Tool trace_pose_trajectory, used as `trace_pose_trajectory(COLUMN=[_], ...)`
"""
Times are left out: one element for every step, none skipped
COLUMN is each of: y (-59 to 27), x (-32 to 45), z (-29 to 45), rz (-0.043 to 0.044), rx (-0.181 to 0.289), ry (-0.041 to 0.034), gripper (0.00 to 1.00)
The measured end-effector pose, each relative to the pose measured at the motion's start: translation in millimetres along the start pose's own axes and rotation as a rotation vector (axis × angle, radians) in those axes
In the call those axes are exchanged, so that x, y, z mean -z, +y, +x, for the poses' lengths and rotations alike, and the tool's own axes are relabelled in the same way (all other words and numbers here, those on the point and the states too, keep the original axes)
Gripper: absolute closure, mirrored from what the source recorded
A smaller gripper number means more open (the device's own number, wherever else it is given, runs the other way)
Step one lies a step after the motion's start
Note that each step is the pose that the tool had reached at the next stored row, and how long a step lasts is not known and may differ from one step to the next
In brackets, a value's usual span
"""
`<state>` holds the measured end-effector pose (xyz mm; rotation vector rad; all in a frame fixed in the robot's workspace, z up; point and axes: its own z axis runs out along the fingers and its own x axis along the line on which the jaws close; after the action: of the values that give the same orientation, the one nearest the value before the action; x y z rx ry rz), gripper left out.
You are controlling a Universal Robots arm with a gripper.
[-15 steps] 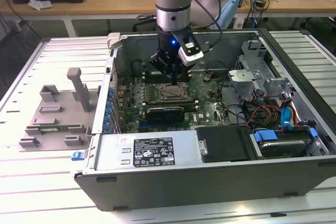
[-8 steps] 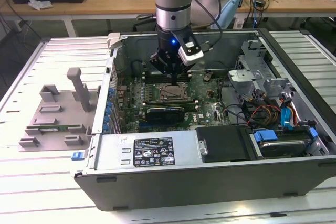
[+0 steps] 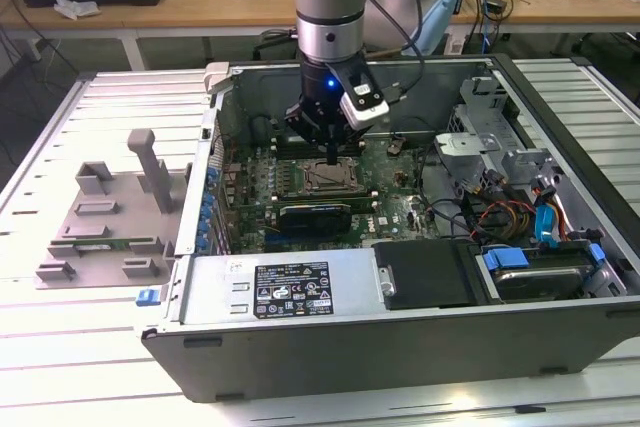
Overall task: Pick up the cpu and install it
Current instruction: 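Install the second cpu locking lever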
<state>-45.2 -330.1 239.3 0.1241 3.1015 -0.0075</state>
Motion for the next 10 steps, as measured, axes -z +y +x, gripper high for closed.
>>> trace_pose_trajectory(y=[-3.0,-4.8,-6.4,-9.2,-13.4,-15.5,-17.7,-19.9,-23.1,-25.2], x=[0.0,0.0,0.0,0.0,-0.1,-0.1,-0.1,-0.1,-0.1,-0.2], z=[-0.1,-0.2,-0.3,-0.4,-0.6,-0.7,-0.8,-0.9,-0.9,-0.7], rz=[0.0000,0.0000,0.0001,0.0001,0.0000,0.0001,0.0000,0.0001,0.0000,0.0001], rx=[0.000,0.000,0.000,0.000,0.000,0.000,0.000,0.000,0.000,0.000], ry=[0.0000,-0.0001,0.0000,0.0000,0.0000,0.0000,-0.0001,0.0000,0.0000,0.0000], gripper=[0.89,0.89,0.89,0.89,0.89,0.89,0.89,0.89,0.89,0.89])
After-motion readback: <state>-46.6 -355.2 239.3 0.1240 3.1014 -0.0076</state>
